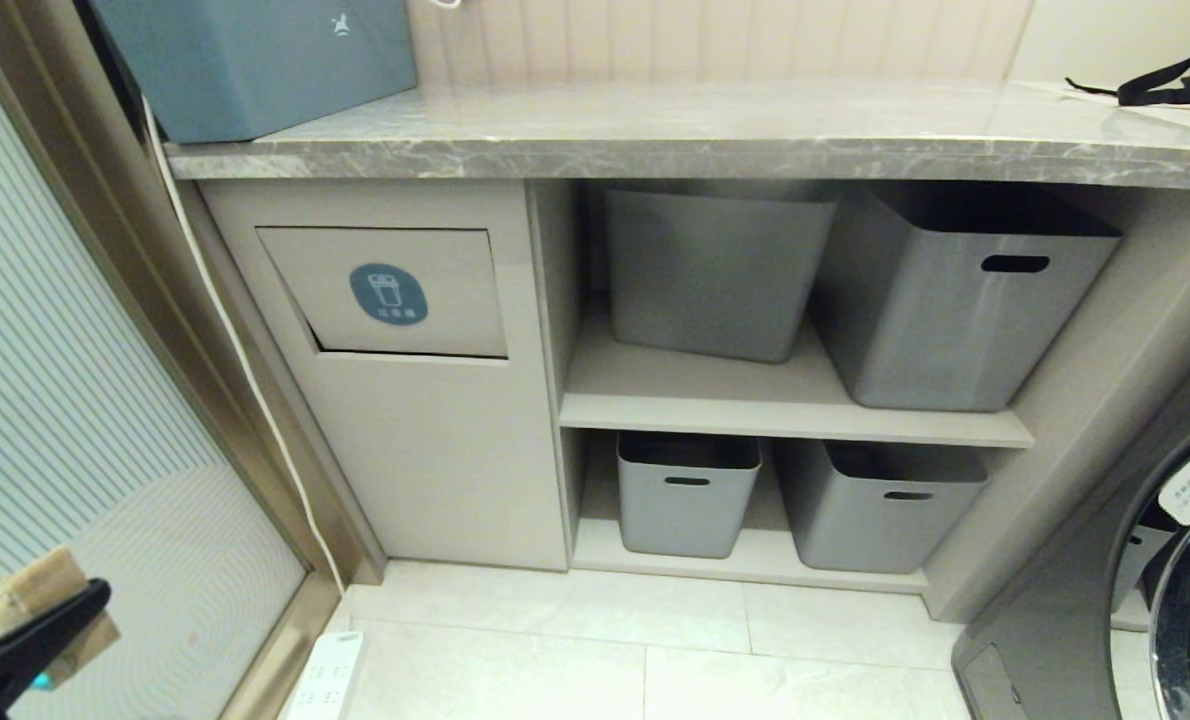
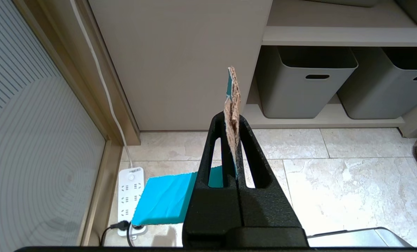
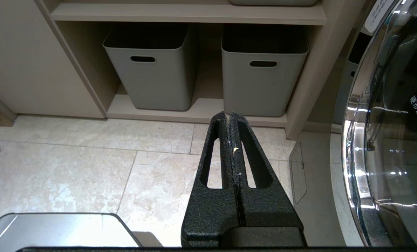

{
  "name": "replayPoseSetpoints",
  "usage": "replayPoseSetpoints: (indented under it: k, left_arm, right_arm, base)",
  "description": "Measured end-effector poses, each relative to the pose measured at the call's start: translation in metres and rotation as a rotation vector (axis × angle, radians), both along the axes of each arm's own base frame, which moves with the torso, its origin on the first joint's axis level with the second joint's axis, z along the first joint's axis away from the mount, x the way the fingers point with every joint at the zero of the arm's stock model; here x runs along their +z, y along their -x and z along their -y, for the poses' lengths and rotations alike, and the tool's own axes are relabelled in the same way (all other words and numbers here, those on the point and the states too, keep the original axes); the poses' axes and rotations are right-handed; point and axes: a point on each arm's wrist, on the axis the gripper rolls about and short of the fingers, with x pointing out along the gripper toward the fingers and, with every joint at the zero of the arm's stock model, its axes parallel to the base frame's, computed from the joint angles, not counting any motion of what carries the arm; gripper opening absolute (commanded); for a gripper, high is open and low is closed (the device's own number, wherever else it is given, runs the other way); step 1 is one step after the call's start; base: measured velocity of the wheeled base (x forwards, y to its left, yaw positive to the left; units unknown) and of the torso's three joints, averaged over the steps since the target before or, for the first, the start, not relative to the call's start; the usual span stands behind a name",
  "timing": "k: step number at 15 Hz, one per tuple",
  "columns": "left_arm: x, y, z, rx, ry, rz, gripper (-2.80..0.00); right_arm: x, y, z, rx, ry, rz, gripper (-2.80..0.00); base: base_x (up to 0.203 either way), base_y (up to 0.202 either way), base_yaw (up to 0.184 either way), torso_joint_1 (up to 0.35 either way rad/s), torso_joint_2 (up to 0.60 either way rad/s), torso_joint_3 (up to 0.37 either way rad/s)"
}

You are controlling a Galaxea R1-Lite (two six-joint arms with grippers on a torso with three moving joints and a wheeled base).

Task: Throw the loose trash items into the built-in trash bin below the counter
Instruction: Put the garbage in the trash can

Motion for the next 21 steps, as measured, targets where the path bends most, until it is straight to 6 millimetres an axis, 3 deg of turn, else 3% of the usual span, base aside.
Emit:
replayPoseSetpoints:
  k: [6,17,21]
  left_arm:
    - [-0.005,-0.001,0.000,0.001,0.000,-0.024,-2.80]
    - [-0.008,-0.001,0.000,-0.002,-0.002,-0.039,-2.80]
    - [-0.004,-0.020,0.000,0.010,0.035,-0.095,-2.80]
  right_arm:
    - [0.000,0.000,0.000,0.000,0.000,0.000,-2.80]
    - [0.000,0.000,0.000,0.000,0.000,0.000,-2.80]
    - [0.000,0.000,0.000,0.000,0.000,0.000,-2.80]
  base:
    - [0.017,0.000,-0.001,0.000,0.00,0.001]
    - [0.188,0.000,0.001,0.003,0.00,0.001]
    - [0.020,0.000,0.000,0.003,0.00,-0.001]
